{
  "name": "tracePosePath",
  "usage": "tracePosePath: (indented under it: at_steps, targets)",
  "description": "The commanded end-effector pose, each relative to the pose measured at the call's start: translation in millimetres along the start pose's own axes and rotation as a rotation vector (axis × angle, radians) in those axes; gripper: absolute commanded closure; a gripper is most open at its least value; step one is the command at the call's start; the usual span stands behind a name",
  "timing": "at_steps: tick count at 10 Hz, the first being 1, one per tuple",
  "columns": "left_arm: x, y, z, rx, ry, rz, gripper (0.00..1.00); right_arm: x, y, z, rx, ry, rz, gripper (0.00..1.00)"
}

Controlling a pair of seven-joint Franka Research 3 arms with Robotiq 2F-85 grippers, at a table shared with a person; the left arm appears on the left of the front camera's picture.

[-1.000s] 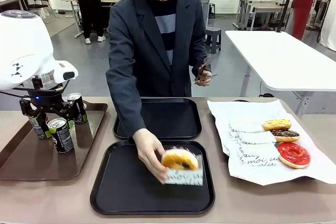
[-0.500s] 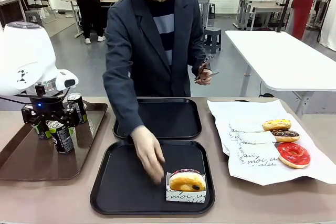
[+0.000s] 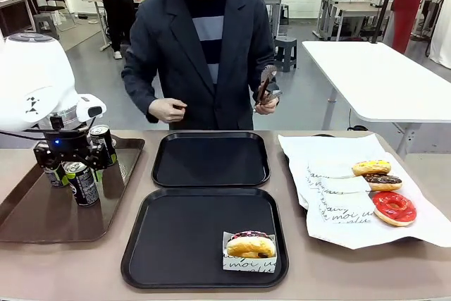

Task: Set up donuts and drinks on trays.
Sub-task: Pick up one Pepsi coke and place it on the Flat Tray.

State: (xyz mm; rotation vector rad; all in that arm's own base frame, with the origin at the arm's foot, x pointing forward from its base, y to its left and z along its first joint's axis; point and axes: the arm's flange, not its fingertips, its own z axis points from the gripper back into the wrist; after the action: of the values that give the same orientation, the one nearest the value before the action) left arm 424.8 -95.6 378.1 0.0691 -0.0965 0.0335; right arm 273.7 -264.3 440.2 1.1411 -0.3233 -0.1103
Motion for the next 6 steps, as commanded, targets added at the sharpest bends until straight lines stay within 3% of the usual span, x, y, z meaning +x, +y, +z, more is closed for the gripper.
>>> tracePosePath:
  at_steps: [1, 6]
  targets:
    - [-0.2, -5.4, -2.4, -0.021, -0.013, 0.034, 0.21, 1.0, -1.1, -0.7, 0.024, -0.015, 0.014, 0.0]
    - [0.8, -2.8, -1.6, -0.013, 0.009, 0.041, 0.66, 1.0, -1.1, -0.7, 0.024, -0.015, 0.014, 0.0]
